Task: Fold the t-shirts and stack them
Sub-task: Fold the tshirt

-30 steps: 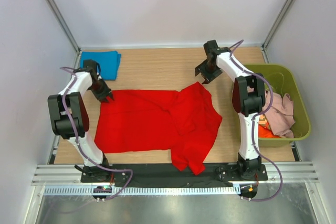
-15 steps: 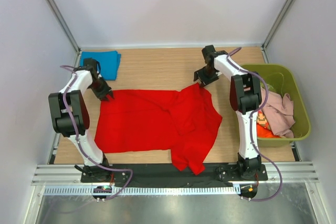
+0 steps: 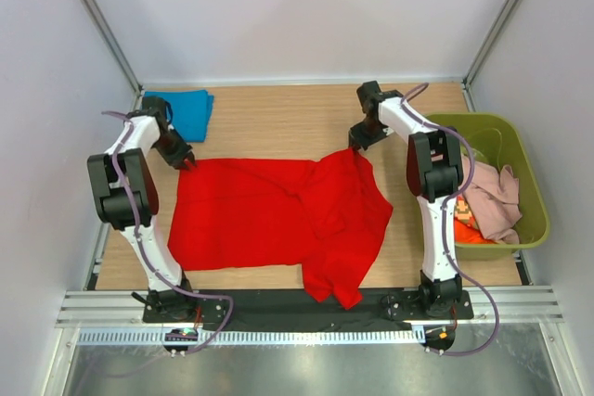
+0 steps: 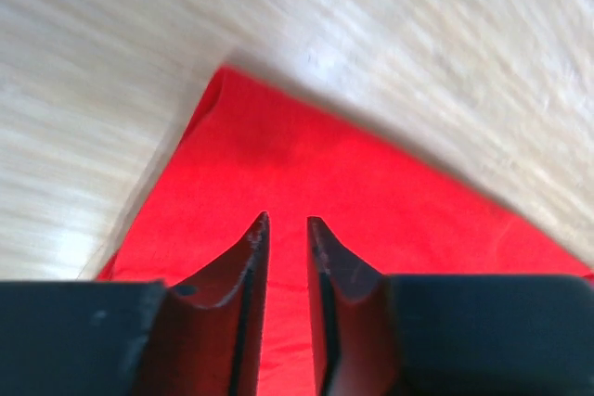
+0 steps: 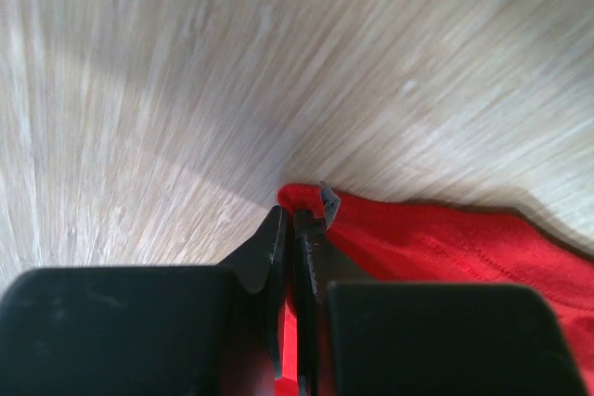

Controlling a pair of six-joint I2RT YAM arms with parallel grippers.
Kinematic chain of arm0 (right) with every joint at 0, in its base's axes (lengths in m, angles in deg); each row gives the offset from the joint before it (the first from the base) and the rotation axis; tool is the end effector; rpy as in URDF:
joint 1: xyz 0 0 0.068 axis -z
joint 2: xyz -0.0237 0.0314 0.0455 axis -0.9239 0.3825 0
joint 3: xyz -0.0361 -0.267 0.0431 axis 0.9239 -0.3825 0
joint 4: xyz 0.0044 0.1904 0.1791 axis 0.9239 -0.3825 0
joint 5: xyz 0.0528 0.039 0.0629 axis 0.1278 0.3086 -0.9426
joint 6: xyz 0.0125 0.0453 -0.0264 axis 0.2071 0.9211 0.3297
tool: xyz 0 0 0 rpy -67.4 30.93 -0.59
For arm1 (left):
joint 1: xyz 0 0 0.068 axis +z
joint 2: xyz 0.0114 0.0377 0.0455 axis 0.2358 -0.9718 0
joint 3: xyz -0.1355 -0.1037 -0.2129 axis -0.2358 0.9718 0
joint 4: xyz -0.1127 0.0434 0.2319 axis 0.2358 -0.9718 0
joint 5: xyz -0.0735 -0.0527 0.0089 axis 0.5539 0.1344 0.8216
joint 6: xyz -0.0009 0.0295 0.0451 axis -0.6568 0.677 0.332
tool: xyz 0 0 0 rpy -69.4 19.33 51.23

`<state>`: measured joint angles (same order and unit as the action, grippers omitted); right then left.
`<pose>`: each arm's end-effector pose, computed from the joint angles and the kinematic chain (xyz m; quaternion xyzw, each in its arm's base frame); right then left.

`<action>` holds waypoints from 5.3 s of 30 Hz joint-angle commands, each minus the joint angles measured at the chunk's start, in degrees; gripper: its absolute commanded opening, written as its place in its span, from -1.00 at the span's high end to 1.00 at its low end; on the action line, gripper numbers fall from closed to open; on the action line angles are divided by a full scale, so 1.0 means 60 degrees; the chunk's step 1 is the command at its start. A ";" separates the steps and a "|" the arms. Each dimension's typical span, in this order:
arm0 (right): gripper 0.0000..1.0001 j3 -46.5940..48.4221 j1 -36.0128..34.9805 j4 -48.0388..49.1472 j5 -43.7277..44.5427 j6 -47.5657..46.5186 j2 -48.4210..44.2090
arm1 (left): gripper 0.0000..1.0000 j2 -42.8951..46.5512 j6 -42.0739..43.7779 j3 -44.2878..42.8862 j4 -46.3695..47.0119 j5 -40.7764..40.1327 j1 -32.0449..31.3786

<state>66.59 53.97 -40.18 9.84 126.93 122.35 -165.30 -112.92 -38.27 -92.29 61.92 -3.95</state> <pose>0.4565 0.1097 0.1579 0.4943 0.8612 0.0775 0.0894 0.3870 0.0613 0.1936 -0.3414 0.9274 -0.0905 0.1233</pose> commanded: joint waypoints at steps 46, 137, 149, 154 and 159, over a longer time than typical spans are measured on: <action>0.00 0.1437 -0.0116 0.0565 0.3098 -0.7993 -0.1653 | 0.21 0.0605 0.1122 -0.0672 -0.0416 -0.0570 0.0450; 0.15 -0.2152 -0.4979 0.0564 -0.1210 -0.7803 -0.3149 | 0.66 -0.1258 0.1900 -0.0863 0.0917 0.1642 0.1182; 0.16 -0.2752 -0.5331 0.0842 -0.1766 -0.7613 -0.2870 | 0.74 -0.1258 0.1783 -0.0863 0.0990 0.1891 0.1182; 0.17 -0.2680 -0.5507 0.0784 -0.1928 -0.7672 -0.2622 | 0.81 -0.1082 0.1739 -0.0907 0.1092 0.1774 0.1168; 0.20 -0.2679 -0.5756 0.0842 -0.1782 -0.7716 -0.2344 | 0.84 -0.0833 0.1622 -0.1024 0.1151 0.1686 0.1168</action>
<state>49.96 20.40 -35.99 -0.56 80.86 107.40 -173.76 -102.21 -42.09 -87.54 71.93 3.29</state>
